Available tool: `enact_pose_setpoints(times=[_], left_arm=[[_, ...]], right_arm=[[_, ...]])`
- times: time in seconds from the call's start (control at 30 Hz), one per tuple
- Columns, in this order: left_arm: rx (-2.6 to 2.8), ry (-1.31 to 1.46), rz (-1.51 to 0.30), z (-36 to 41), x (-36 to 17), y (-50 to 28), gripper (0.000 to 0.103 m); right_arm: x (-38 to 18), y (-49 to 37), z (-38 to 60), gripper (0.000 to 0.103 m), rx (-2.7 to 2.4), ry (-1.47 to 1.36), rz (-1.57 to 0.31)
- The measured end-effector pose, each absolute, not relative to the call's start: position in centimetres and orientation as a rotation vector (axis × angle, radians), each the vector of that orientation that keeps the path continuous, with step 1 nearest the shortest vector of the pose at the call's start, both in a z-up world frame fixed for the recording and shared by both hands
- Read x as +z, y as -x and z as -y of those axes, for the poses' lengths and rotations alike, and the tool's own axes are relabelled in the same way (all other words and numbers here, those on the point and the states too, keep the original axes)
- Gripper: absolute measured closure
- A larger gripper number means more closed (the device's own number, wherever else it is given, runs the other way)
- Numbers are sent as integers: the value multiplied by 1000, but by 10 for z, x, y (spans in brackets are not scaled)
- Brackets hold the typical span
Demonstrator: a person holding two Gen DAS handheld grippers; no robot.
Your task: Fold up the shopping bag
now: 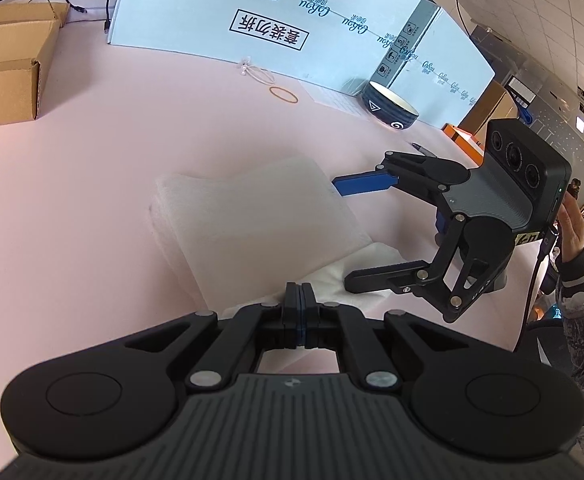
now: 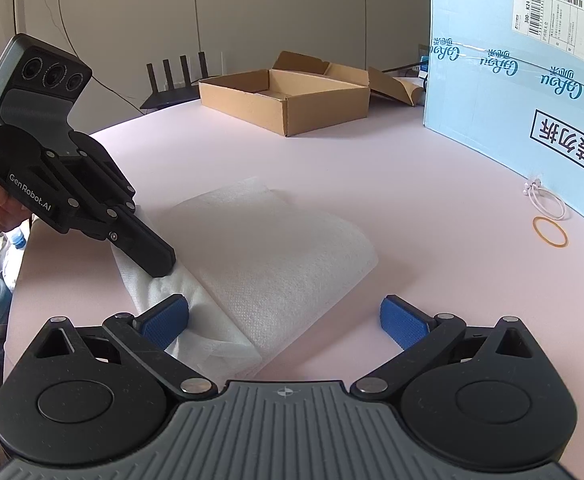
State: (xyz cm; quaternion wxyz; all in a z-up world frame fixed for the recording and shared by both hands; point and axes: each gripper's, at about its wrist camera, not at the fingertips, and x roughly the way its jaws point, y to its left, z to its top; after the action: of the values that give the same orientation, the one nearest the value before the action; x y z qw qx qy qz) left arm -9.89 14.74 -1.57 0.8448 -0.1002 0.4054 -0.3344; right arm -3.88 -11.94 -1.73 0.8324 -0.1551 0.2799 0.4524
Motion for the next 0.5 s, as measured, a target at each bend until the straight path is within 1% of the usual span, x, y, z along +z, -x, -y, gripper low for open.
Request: enact_pose_setpoints(times=[0.5], left_arm=[[-727, 267, -857, -155, -22, 97, 101]], right_arm=[[-17, 39, 119, 0, 960, 329, -593]])
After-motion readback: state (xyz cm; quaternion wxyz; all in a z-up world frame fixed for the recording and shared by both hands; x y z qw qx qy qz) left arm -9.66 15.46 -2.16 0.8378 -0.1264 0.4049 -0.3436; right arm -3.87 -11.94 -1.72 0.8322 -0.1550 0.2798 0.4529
